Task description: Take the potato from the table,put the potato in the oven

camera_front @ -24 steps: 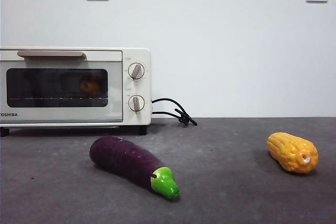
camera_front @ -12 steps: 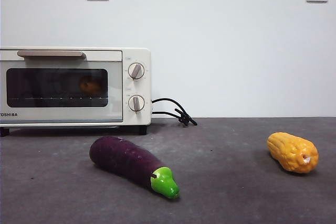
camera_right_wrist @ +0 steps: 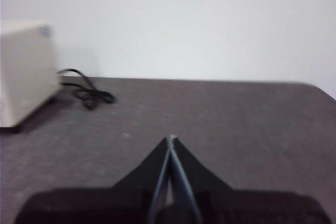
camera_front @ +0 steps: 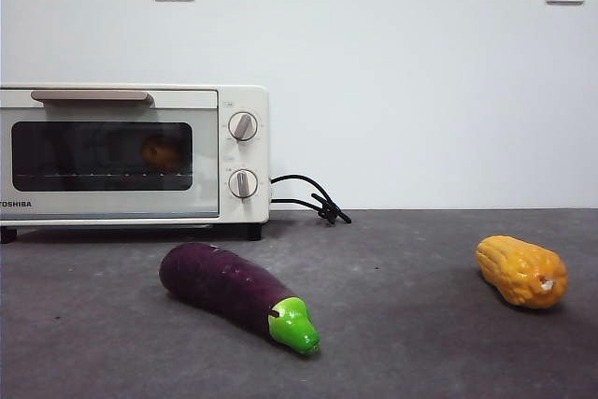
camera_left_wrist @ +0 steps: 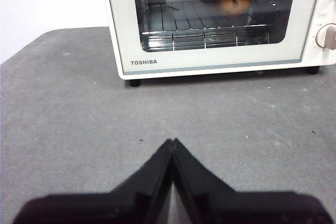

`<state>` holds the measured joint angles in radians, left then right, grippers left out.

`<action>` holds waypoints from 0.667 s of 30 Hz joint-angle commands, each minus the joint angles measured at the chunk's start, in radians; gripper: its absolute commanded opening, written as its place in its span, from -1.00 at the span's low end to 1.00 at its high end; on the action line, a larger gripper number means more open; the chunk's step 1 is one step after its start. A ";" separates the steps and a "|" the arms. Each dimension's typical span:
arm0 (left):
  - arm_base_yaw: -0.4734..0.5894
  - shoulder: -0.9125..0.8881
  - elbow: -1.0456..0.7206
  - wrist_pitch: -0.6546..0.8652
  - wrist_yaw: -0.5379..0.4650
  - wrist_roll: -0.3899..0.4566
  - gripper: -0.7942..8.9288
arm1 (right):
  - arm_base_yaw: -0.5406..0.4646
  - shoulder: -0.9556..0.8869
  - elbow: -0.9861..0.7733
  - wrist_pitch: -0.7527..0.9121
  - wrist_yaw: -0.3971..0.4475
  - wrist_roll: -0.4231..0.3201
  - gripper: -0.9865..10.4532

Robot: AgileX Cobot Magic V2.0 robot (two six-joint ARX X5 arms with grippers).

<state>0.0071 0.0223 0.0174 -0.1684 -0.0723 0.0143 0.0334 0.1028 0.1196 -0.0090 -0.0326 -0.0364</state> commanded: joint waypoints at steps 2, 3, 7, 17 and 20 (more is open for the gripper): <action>0.003 0.000 -0.010 0.008 0.001 -0.008 -0.85 | -0.056 -0.091 -0.094 0.013 -0.001 0.066 -0.82; 0.003 0.000 -0.010 0.009 0.001 -0.008 -0.84 | -0.068 -0.099 -0.106 -0.004 -0.001 0.079 -0.82; 0.003 0.000 -0.010 0.011 0.001 -0.008 -0.85 | -0.096 -0.092 -0.106 -0.070 0.032 0.067 -0.82; 0.003 0.011 -0.010 0.009 0.001 -0.008 -0.84 | -0.085 -0.095 -0.106 -0.181 0.032 -0.010 -0.82; 0.003 0.011 -0.010 0.009 0.001 -0.008 -0.84 | -0.085 -0.095 -0.106 -0.182 0.033 -0.010 -0.82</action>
<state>0.0071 0.0326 0.0174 -0.1642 -0.0723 0.0139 -0.0525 0.0109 0.0238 -0.1932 0.0002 -0.0387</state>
